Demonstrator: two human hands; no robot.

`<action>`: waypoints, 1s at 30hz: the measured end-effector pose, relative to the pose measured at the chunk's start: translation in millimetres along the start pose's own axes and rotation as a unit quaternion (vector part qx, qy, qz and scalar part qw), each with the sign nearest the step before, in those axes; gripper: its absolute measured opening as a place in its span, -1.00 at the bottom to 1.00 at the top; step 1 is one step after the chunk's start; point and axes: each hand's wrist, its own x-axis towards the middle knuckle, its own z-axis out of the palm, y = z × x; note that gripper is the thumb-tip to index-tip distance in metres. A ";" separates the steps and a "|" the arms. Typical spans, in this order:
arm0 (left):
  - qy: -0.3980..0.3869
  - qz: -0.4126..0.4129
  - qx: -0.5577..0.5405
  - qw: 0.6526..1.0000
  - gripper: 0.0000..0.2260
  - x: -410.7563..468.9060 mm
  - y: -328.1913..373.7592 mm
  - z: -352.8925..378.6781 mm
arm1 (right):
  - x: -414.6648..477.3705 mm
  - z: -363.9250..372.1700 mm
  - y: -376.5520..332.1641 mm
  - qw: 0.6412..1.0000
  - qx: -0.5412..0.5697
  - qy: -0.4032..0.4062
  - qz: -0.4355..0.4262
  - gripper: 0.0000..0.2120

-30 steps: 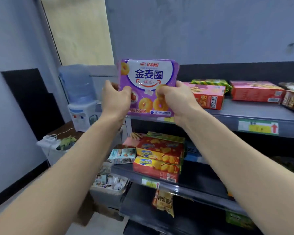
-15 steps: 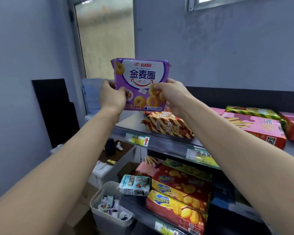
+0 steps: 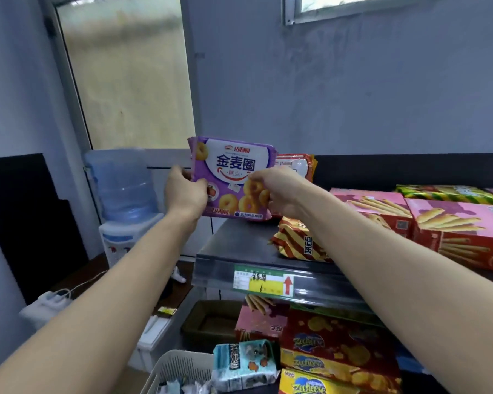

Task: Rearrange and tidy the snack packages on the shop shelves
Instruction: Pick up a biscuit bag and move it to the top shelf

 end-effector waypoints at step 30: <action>-0.197 -0.038 0.014 0.980 -0.70 -5.0 -23.0 60.2 | 1.5 -34.3 30.7 0.948 -0.213 0.229 -0.053 -0.61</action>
